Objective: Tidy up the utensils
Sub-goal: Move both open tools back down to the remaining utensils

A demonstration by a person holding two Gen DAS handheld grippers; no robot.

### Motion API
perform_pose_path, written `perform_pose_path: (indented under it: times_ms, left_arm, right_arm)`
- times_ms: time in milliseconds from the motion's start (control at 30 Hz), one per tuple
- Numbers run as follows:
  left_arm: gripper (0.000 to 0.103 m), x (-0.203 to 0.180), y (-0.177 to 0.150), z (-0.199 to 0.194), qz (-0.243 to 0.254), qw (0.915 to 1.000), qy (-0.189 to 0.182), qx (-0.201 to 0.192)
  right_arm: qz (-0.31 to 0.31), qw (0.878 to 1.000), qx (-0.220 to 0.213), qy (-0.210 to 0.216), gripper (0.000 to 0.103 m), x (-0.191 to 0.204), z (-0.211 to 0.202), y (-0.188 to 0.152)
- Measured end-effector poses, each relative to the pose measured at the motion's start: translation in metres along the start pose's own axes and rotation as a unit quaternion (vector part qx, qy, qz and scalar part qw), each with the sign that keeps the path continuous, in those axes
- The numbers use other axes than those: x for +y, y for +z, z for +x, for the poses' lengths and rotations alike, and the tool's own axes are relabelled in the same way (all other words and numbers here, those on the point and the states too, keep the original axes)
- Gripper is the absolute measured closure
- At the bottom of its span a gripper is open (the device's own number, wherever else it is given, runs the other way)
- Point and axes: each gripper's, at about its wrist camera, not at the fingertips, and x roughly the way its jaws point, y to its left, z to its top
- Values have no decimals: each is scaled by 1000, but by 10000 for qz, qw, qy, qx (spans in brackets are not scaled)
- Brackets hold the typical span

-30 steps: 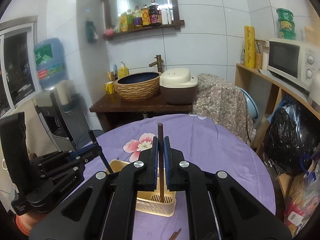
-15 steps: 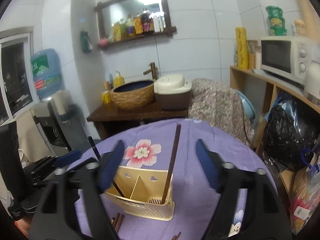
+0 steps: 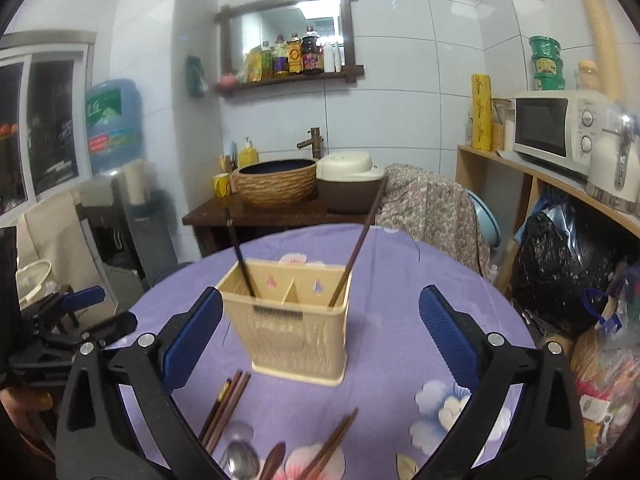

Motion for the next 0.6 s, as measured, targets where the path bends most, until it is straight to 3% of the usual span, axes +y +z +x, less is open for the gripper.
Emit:
perform_pose_path:
  times_ms: [167, 233, 367, 600]
  left_arm:
    - [6, 23, -52, -8, -369, 9988, 59, 301]
    - [8, 23, -70, -8, -451, 9978, 68, 475]
    - [22, 15, -92, 2, -266, 9952, 102, 941]
    - [48, 1, -120, 19, -132, 9888, -141, 1481]
  right_arm:
    - [-299, 9983, 146, -487, 6, 12, -13, -62]
    - [-158, 9987, 314, -364, 6, 9, -14, -84]
    - [367, 9946, 832, -496, 6, -6, -10, -117]
    - [432, 9847, 1499, -780, 6, -15, -6, -150]
